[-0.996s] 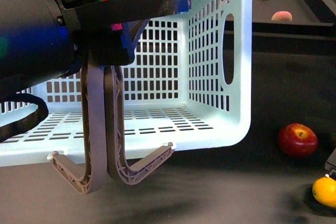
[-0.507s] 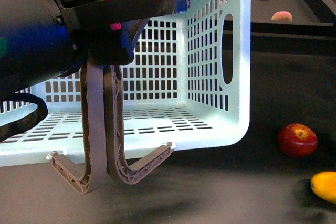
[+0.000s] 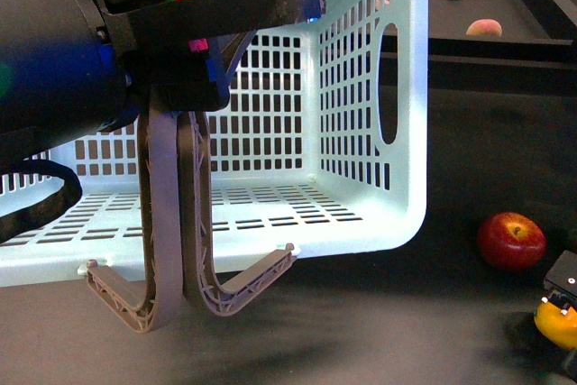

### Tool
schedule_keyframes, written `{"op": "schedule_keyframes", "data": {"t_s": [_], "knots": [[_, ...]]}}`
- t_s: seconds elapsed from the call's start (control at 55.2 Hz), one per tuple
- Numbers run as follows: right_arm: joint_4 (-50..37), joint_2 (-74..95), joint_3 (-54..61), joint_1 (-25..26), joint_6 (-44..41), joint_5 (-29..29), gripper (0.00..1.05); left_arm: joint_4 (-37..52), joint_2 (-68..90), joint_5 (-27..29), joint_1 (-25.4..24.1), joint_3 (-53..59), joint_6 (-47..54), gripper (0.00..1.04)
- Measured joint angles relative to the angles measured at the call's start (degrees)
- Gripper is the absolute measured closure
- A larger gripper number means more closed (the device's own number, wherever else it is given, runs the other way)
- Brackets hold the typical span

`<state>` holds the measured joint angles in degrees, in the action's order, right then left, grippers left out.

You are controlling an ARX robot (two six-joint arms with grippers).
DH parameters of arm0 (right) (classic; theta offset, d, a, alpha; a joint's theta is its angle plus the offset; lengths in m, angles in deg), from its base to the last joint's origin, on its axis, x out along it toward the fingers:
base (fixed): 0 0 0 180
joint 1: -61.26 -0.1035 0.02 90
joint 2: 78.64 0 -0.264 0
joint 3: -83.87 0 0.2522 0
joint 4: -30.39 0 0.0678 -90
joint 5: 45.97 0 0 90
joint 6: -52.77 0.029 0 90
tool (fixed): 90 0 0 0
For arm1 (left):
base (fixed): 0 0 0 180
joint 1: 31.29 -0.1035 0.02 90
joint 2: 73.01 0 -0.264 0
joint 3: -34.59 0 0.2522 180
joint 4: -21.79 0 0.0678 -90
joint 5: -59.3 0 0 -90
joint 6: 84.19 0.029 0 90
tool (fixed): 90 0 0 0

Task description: Pick mango with right arm and hold basket with left

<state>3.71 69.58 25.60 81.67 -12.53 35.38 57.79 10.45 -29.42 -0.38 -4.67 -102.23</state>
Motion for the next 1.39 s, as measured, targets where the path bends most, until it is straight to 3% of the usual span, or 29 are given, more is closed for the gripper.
{"op": "schedule_keyframes", "data": {"t_s": [0.38, 0.616, 0.833, 1.122, 1.394], "knots": [[0.35, 2.27, -1.42, 0.74, 0.55, 0.00, 0.09, 0.00, 0.00, -0.17, 0.00, 0.00, -0.02, 0.96], [0.79, 2.56, -1.79, 2.14, 0.61, -0.24, 0.38, 0.00, 0.00, 0.00, 0.00, 0.00, 0.00, 0.96], [1.27, 1.66, -1.36, 2.56, 1.81, -1.14, 0.44, 0.00, 0.00, -0.02, 0.00, 0.00, 0.00, 0.96], [2.01, -7.52, 3.02, 1.99, 8.83, -7.04, 0.45, 0.00, 0.00, -0.04, 0.00, 0.00, 0.00, 0.96], [1.66, -26.27, 11.17, -2.43, 23.56, -17.33, 0.45, 0.00, 0.02, -0.04, 0.00, 0.00, 0.00, 0.96]]}}
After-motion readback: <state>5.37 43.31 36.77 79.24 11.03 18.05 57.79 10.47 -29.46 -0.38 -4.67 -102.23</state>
